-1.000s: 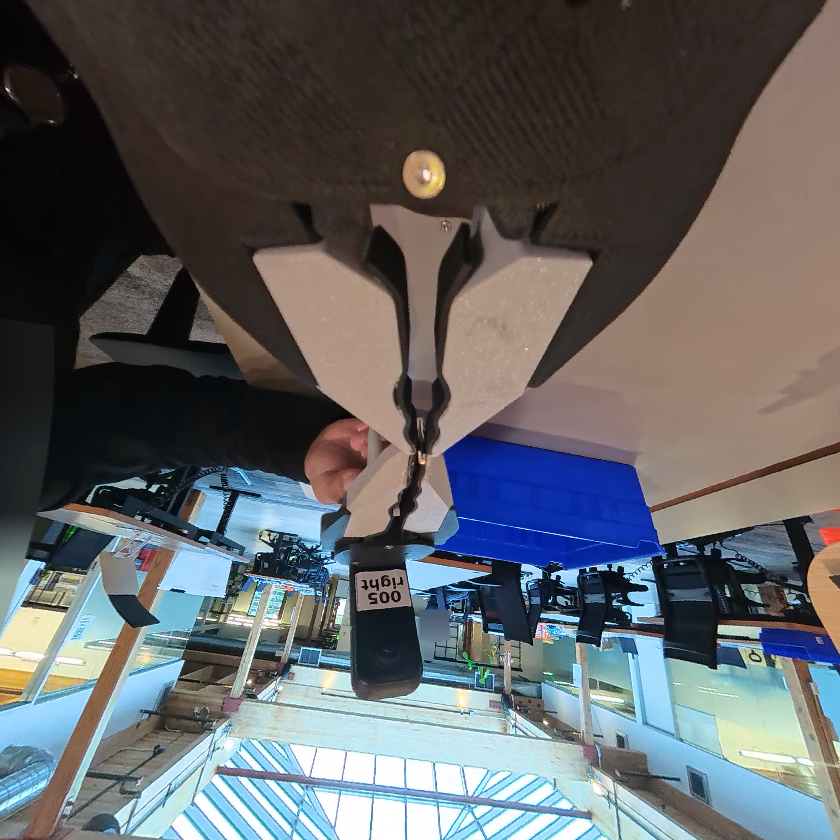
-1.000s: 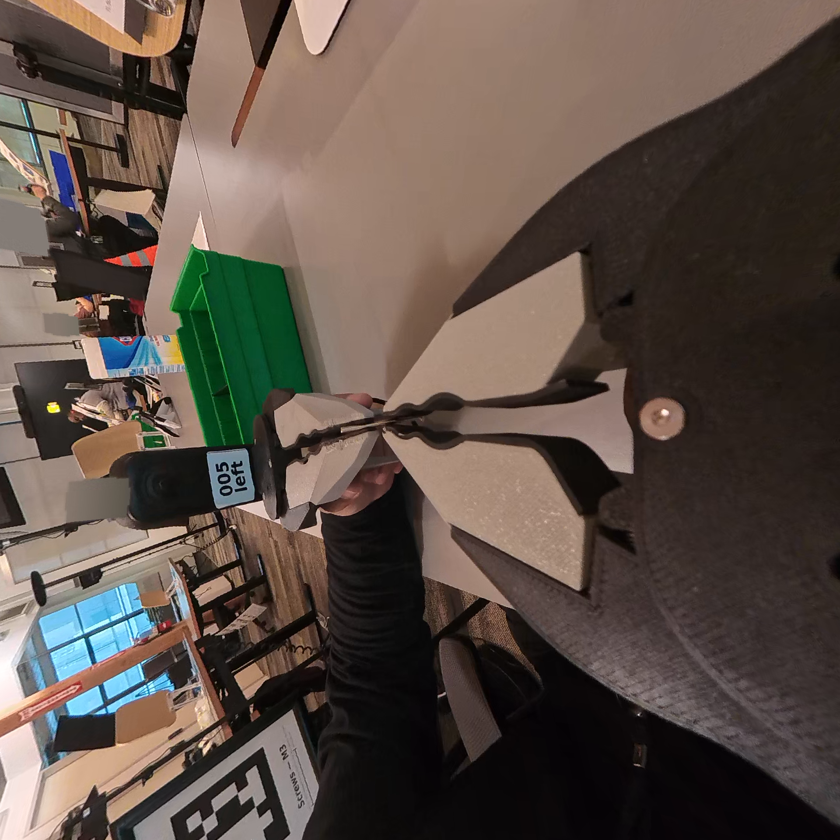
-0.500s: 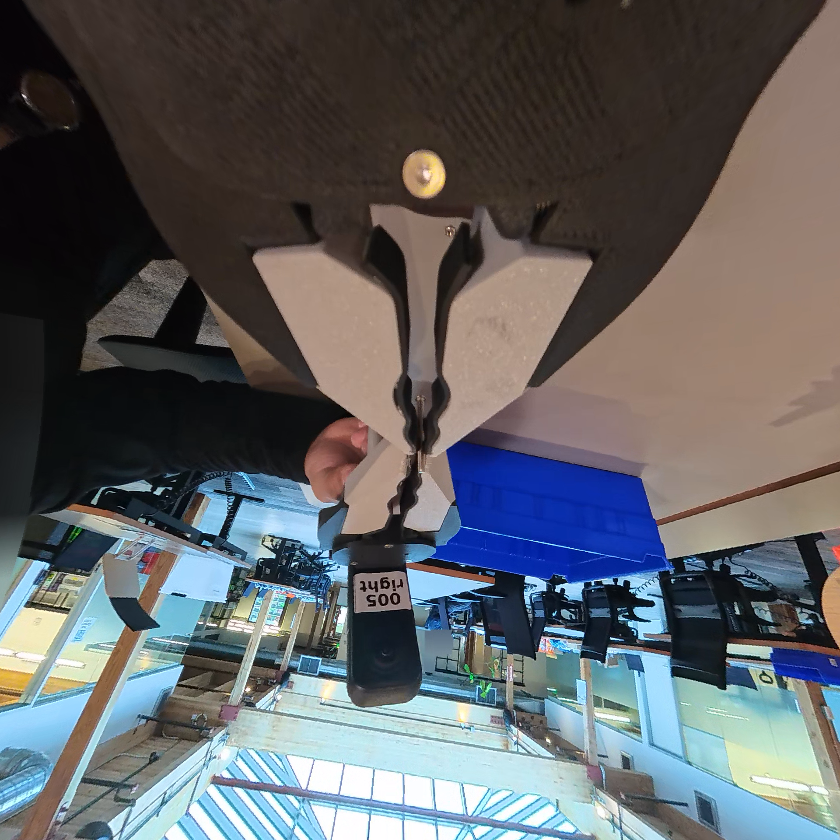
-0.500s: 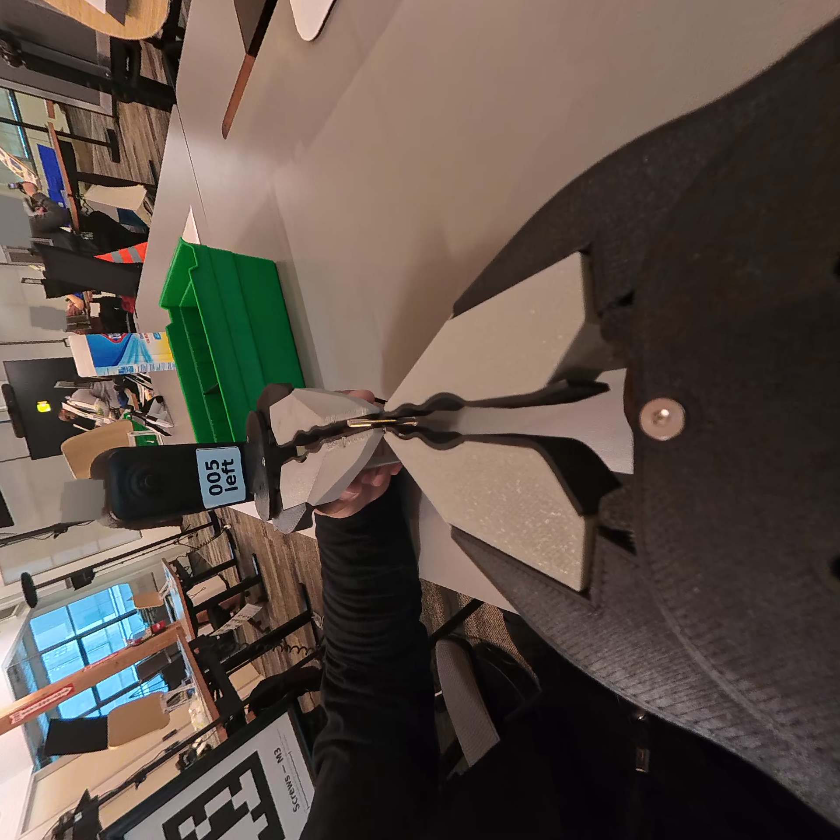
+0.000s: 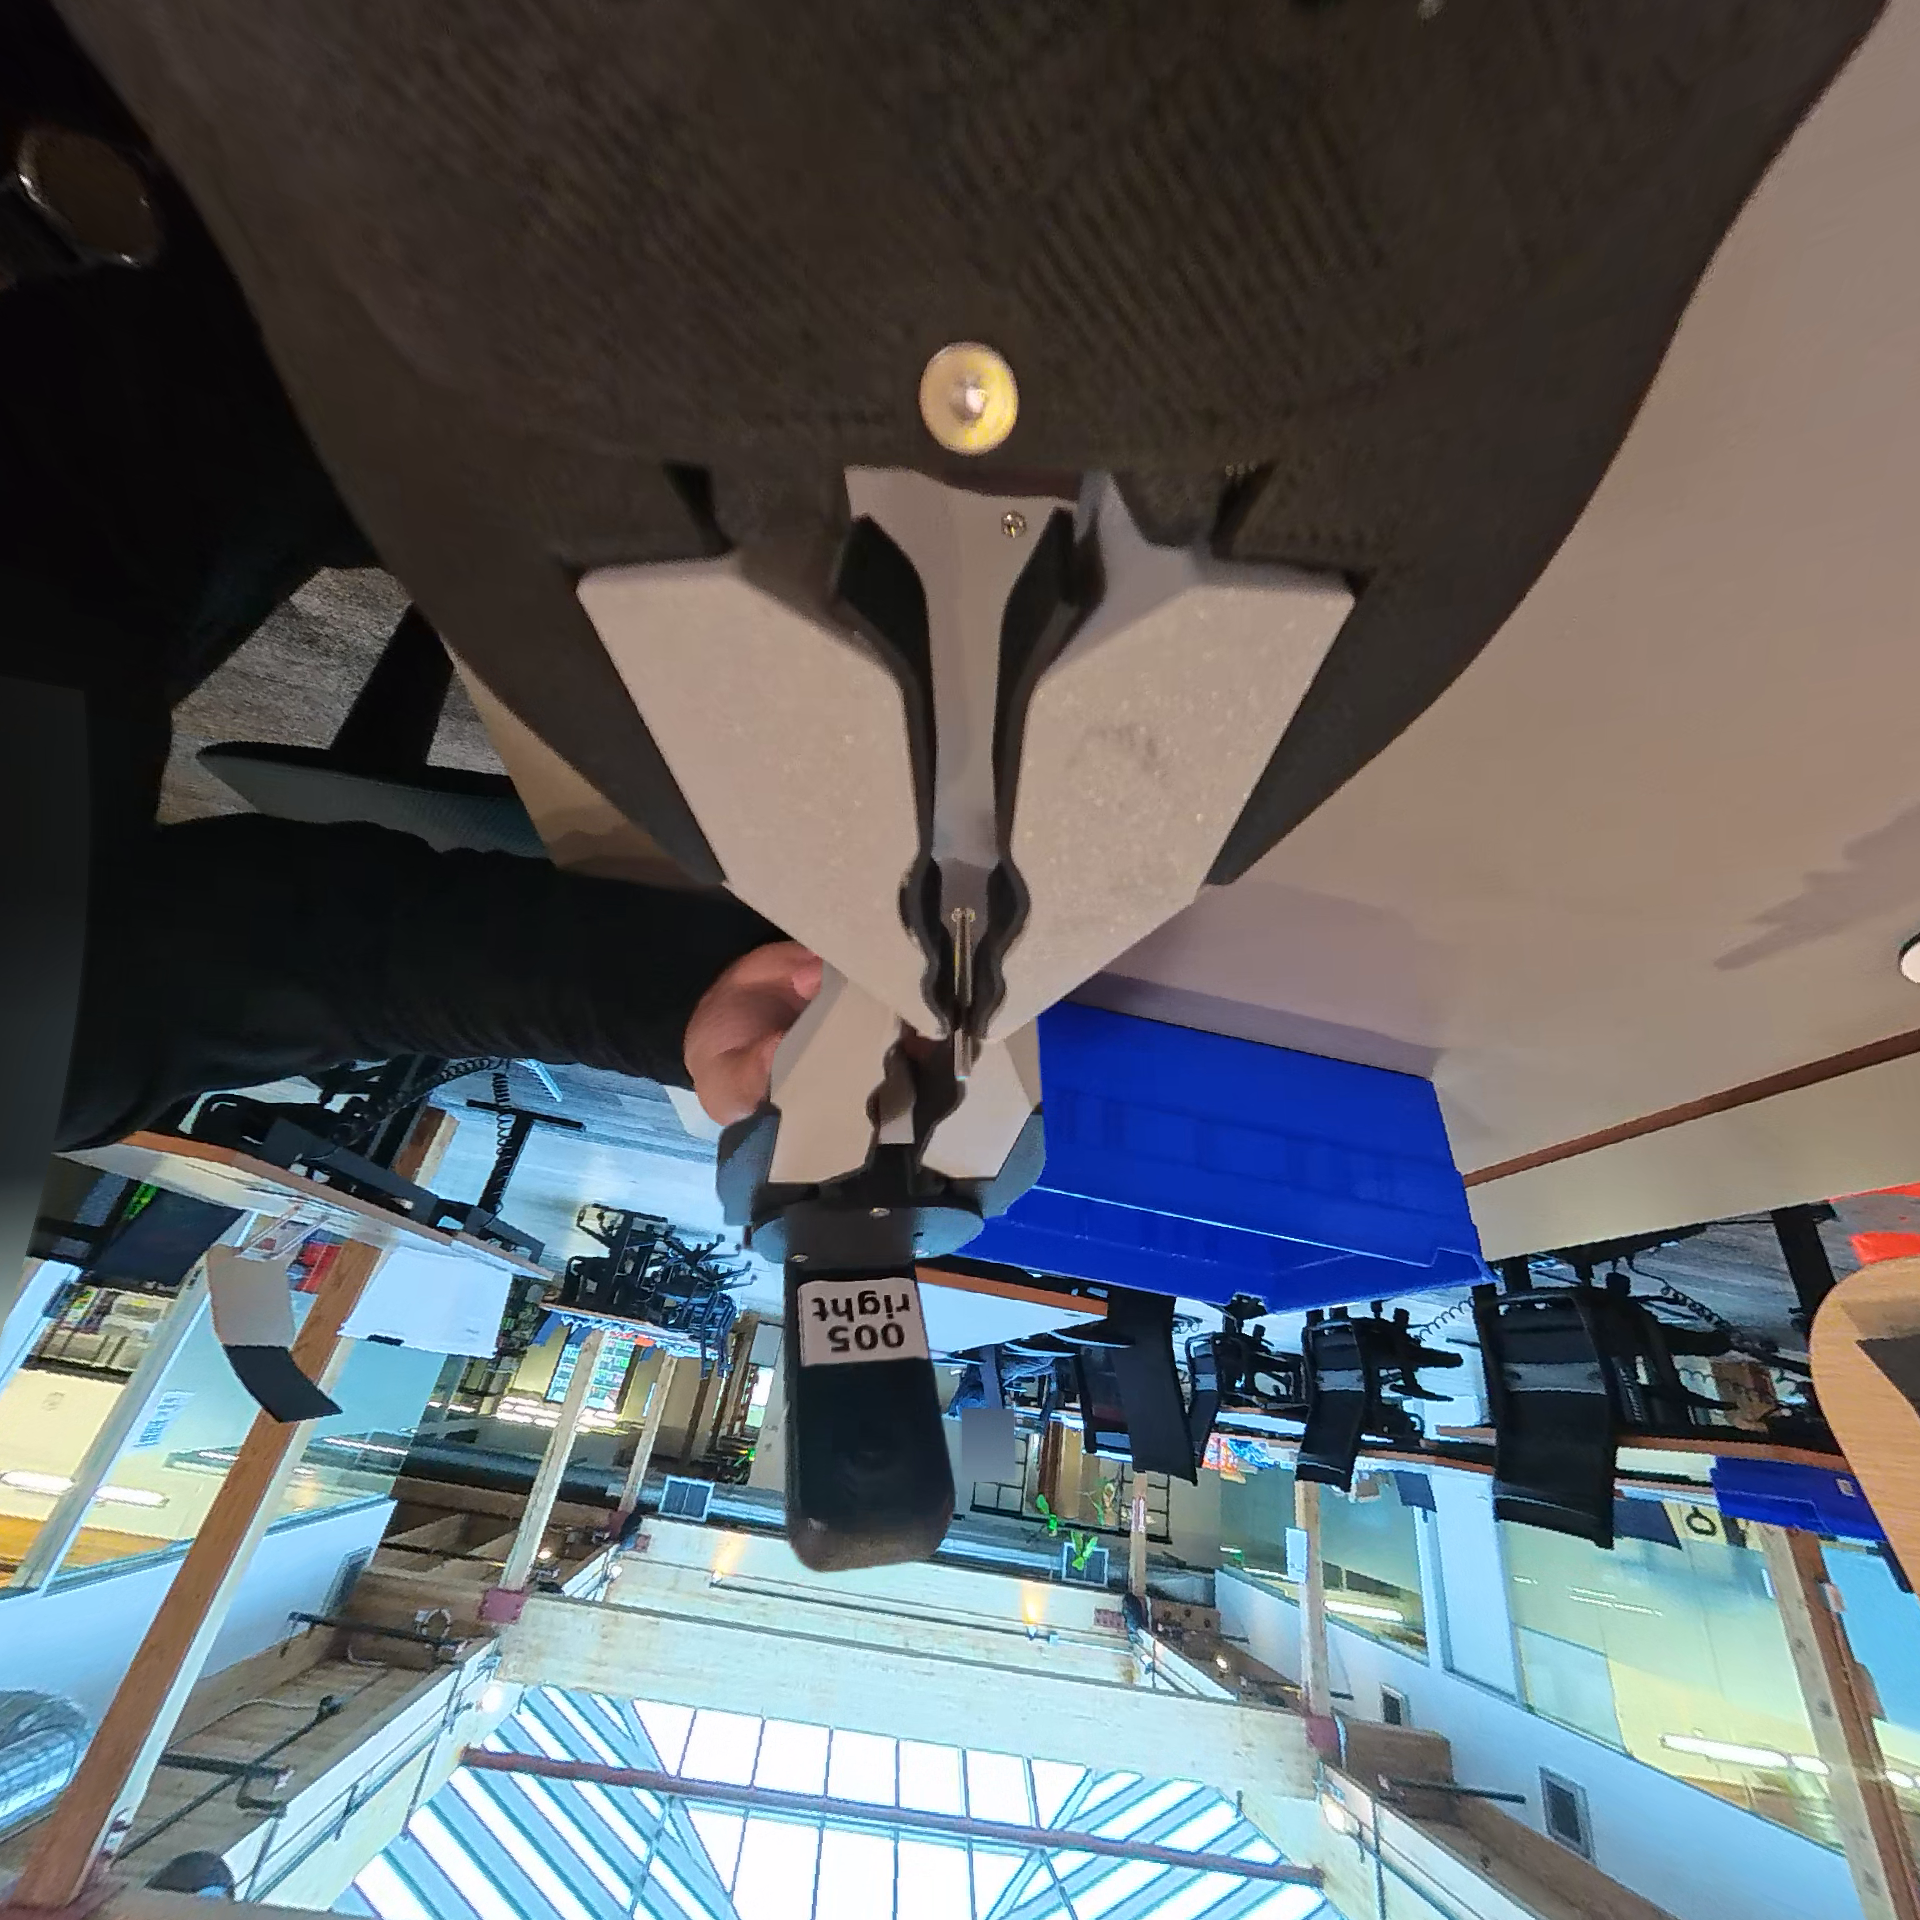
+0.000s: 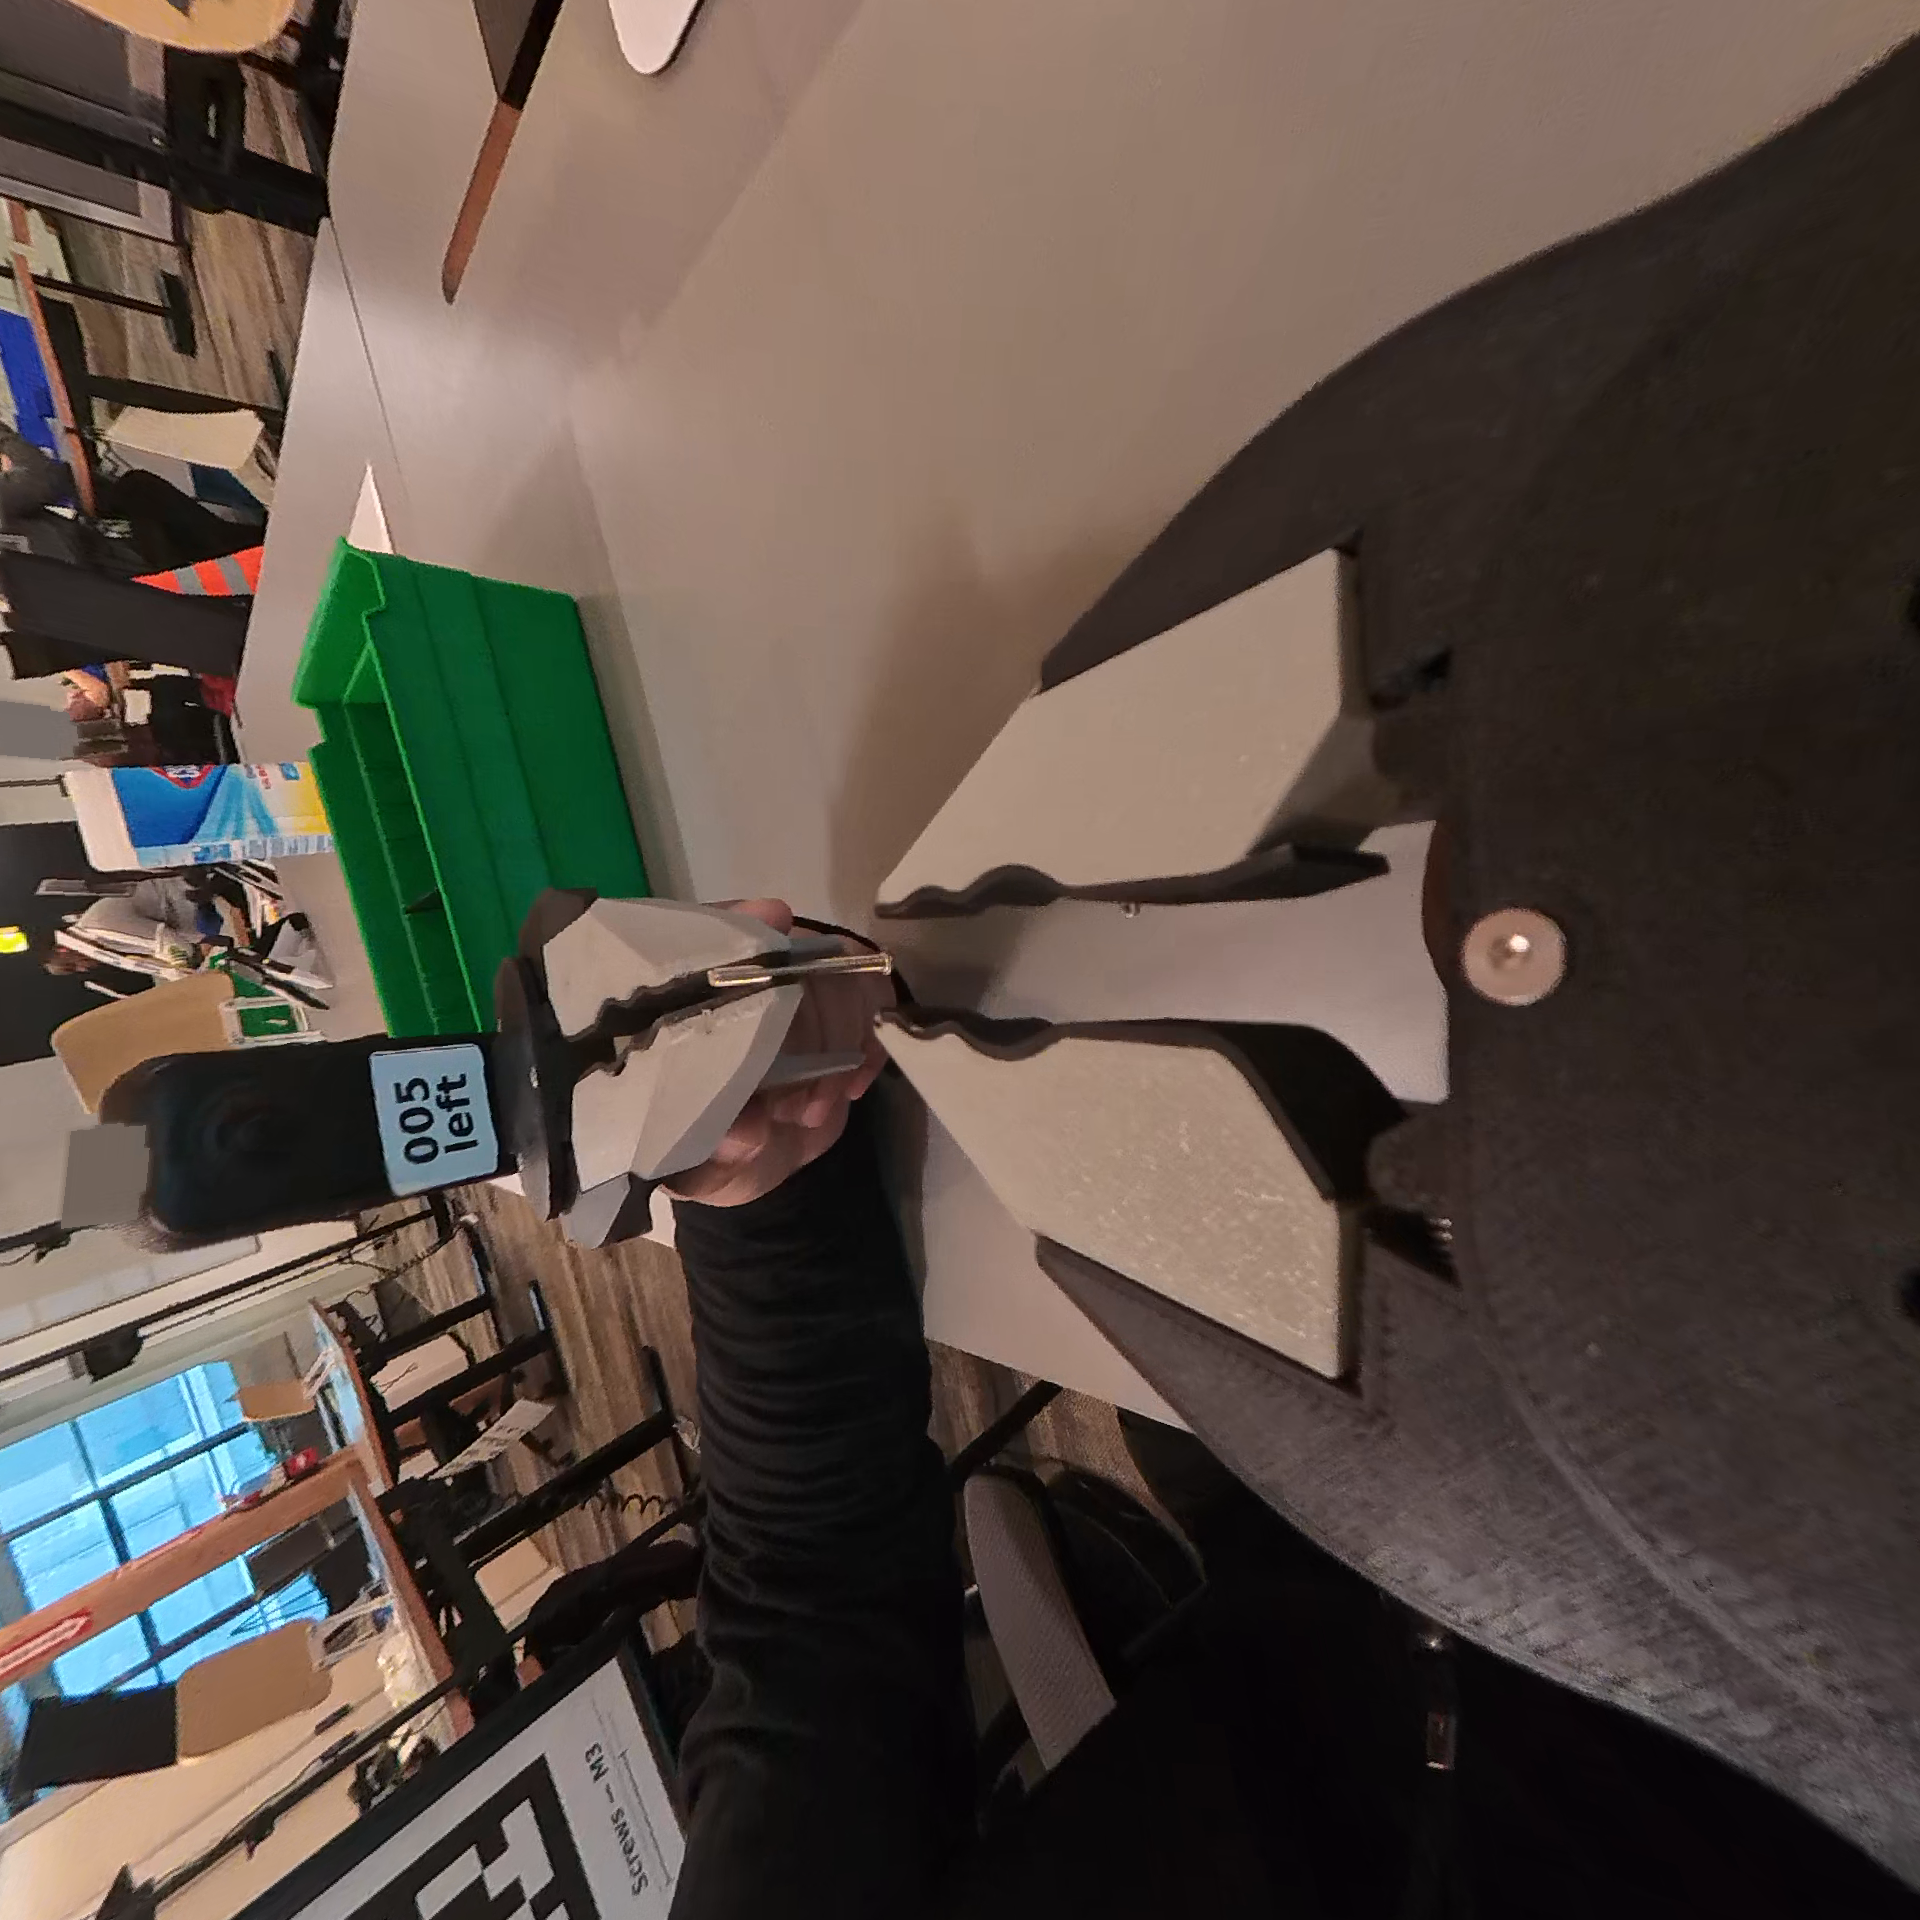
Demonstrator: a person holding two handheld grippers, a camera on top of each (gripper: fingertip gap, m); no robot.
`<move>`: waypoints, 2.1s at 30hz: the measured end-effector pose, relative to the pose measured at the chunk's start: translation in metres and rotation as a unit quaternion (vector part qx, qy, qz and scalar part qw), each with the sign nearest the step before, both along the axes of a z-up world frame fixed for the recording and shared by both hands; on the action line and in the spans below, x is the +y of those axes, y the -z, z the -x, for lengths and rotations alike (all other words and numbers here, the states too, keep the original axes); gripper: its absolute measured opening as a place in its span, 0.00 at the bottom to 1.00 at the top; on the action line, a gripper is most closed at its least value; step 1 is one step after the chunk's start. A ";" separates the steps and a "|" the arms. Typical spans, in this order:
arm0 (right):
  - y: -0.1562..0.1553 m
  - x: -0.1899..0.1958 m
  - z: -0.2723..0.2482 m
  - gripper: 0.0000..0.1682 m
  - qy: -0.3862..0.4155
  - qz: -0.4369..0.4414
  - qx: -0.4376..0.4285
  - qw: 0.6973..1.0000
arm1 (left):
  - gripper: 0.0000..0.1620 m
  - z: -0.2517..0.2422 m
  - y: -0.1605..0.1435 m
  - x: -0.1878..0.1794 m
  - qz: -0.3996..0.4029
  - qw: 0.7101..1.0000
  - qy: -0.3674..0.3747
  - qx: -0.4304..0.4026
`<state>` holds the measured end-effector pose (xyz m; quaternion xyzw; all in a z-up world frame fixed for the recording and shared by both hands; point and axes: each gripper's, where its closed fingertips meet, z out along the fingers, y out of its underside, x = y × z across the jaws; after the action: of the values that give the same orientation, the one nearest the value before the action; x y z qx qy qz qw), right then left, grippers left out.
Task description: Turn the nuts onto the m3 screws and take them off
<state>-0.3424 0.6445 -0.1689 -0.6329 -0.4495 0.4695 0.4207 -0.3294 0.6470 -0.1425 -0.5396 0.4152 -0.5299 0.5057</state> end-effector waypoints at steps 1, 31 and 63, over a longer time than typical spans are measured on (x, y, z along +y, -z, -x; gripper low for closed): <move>0.002 0.000 0.001 0.10 -0.001 0.003 -0.003 1.000 | 0.00 0.000 0.000 0.000 0.000 1.000 0.000 0.000; 0.008 -0.002 0.001 0.01 0.000 -0.021 -0.028 0.999 | 0.00 -0.008 0.016 -0.004 0.020 0.999 0.018 0.039; -0.009 0.003 -0.005 0.00 0.014 -0.003 0.024 1.000 | 0.02 -0.013 0.029 -0.004 0.028 0.997 0.018 0.069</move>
<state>-0.3379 0.6475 -0.1594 -0.6265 -0.4319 0.4772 0.4395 -0.3168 0.6434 -0.1715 -0.5813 0.4436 -0.5117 0.4511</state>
